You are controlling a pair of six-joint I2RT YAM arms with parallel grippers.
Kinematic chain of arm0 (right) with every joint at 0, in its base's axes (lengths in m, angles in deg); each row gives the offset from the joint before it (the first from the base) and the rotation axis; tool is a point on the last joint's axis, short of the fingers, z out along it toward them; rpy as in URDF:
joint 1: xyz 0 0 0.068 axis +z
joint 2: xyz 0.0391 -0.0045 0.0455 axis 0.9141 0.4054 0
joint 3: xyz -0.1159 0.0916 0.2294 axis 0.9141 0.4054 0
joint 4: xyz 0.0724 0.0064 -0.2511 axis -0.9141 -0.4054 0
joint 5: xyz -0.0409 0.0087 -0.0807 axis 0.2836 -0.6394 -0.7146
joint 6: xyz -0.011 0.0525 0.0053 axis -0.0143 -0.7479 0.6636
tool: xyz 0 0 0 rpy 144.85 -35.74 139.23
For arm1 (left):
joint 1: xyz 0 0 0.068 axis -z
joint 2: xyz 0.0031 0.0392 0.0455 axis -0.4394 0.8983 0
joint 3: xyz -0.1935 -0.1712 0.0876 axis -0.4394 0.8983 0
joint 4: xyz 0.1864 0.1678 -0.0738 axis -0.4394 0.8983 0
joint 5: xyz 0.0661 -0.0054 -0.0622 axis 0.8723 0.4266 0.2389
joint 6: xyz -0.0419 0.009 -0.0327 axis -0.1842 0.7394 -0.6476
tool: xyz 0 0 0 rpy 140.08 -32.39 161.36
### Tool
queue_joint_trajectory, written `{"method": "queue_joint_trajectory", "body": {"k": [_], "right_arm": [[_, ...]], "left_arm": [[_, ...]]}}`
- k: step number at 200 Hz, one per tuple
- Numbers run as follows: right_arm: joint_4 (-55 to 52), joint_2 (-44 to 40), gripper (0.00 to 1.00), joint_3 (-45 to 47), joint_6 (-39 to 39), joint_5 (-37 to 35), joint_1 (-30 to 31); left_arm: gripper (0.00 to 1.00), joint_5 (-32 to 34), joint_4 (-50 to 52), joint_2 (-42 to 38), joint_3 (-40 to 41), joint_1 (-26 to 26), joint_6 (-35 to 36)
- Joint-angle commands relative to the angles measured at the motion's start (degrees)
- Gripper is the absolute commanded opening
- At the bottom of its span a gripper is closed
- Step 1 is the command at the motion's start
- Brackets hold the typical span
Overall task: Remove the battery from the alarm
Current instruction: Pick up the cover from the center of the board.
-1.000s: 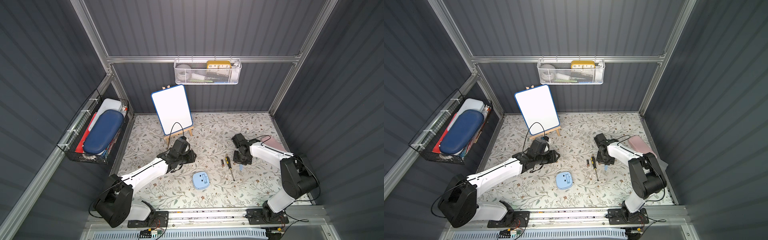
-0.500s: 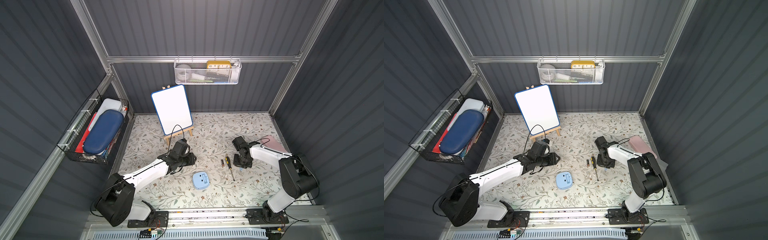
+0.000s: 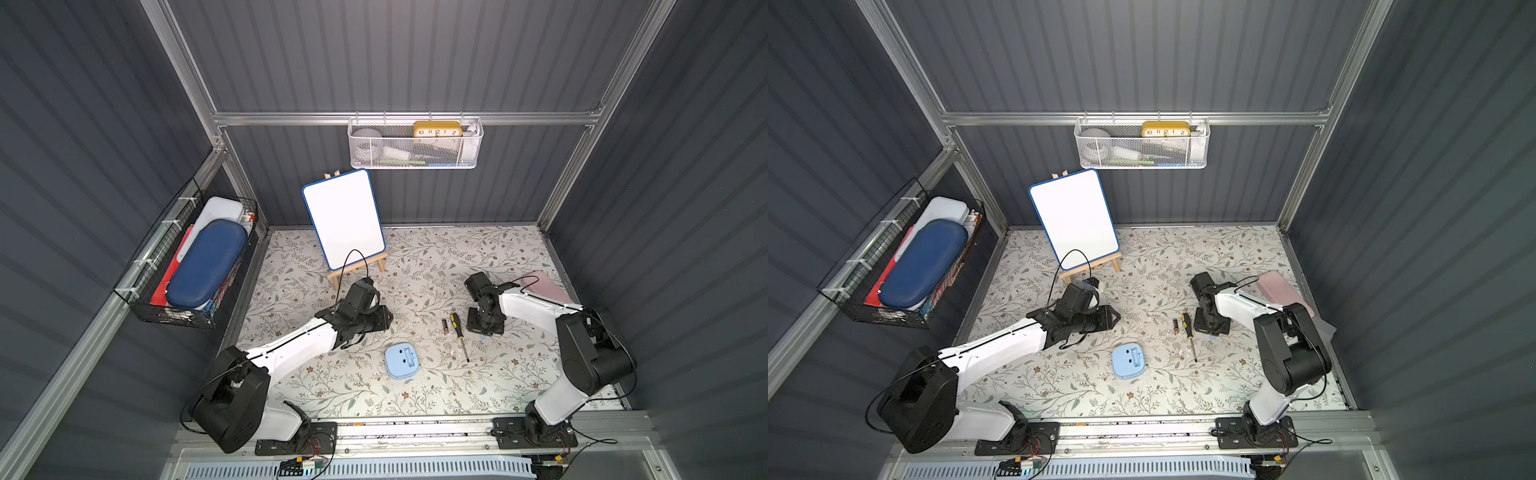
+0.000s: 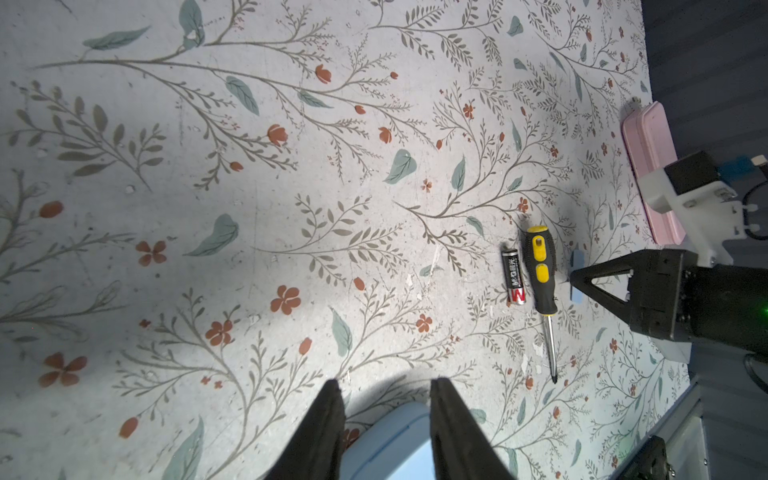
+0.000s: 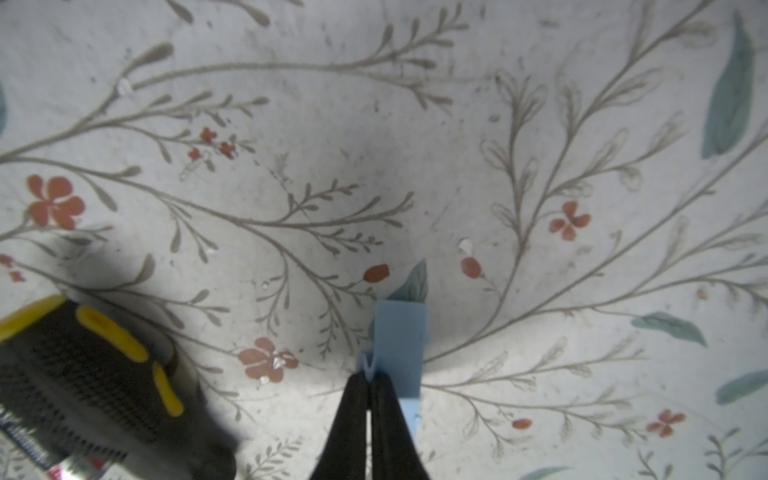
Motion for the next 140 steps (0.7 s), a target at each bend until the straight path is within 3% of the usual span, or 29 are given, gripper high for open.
{"method": "queue_joint_trajectory", "body": {"k": [1, 40, 87, 140], "right_arm": [[-2.0, -2.2, 0.07, -0.6, 0.5, 0.5, -0.1], [-3.3, -6.4, 0.07, -1.4, 1.0, 3.4, 0.0], [0.0, -13.3, 0.08, -0.5, 3.9, 14.8, 3.7], [0.6, -15.5, 0.08, -2.8, 12.0, 18.8, 17.6]], "left_arm": [[0.39, -0.9, 0.1, -0.8, -0.2, -0.2, -0.3], [0.4, -1.0, 0.0, -0.7, -1.2, -0.2, 0.0], [0.45, -3.3, -0.4, 1.8, -6.6, -0.5, 5.9], [0.49, -28.7, 2.0, 12.3, -18.5, -8.2, 17.8]]}}
